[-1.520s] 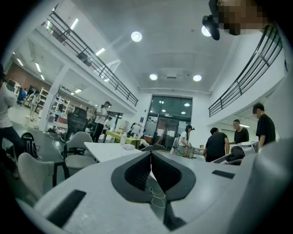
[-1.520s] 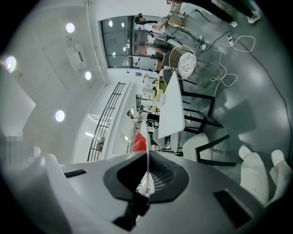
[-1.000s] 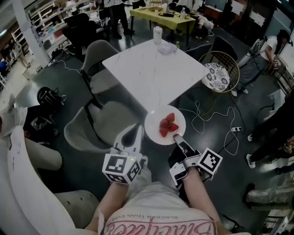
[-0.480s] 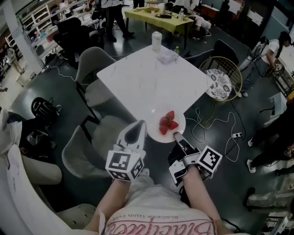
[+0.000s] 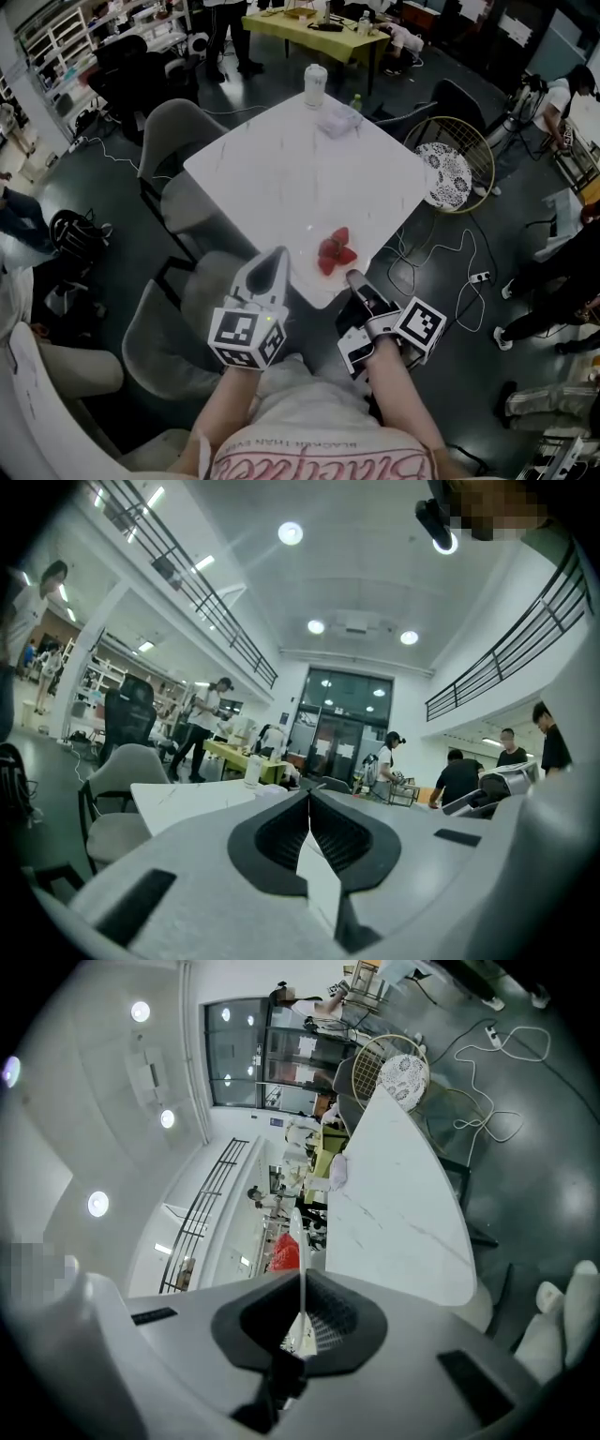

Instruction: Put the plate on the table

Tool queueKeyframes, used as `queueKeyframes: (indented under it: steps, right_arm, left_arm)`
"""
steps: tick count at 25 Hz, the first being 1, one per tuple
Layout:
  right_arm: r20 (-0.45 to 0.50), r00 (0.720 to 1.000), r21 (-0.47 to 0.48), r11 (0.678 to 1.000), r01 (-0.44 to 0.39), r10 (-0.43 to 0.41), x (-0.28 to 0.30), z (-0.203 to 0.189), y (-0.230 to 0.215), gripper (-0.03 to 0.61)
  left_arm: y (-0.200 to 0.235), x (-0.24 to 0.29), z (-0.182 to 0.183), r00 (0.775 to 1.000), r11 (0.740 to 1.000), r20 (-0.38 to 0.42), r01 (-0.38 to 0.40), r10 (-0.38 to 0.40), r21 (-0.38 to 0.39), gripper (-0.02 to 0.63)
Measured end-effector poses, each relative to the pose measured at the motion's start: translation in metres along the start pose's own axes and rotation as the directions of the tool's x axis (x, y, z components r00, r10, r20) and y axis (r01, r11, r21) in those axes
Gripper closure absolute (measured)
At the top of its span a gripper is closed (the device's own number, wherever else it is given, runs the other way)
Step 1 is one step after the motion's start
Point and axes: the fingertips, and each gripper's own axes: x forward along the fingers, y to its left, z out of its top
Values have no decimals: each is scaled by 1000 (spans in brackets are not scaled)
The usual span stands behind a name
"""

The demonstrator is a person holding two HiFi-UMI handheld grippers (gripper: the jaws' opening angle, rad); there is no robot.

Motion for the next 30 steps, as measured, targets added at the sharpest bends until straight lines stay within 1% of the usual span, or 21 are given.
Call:
queueKeyframes:
  steps: [4, 9, 16, 19, 22, 25, 30]
  right_arm:
    - [-5, 1000, 1, 1000, 20, -20, 24, 13, -2, 568]
    - [-27, 999, -17, 999, 34, -34, 55, 39, 0, 568]
    - [-90, 995, -25, 998, 52, -54, 110, 86, -5, 568]
    - [-118, 992, -28, 999, 34, -38, 138, 107, -7, 568]
    - [-143, 988, -31, 998, 54, -58, 161, 125, -15, 568]
    - [-169, 983, -29, 998, 63, -67, 183, 137, -22, 568]
    - [-203, 978, -20, 999, 50, -53, 221, 153, -29, 568]
  left_arm:
    - [14, 22, -2, 1000, 1000, -16, -2, 2, -9, 609]
    - [27, 55, -2, 999, 999, -29, -25, 24, -23, 609]
    - [47, 118, 2, 996, 996, -37, -85, 84, -22, 609]
    - [55, 146, 3, 993, 993, -40, -114, 113, -14, 609]
    - [62, 172, 2, 989, 991, -49, -137, 136, -6, 609]
    - [71, 194, 0, 985, 987, -58, -161, 161, -6, 609]
    - [91, 226, -10, 976, 979, -79, -203, 201, -16, 609]
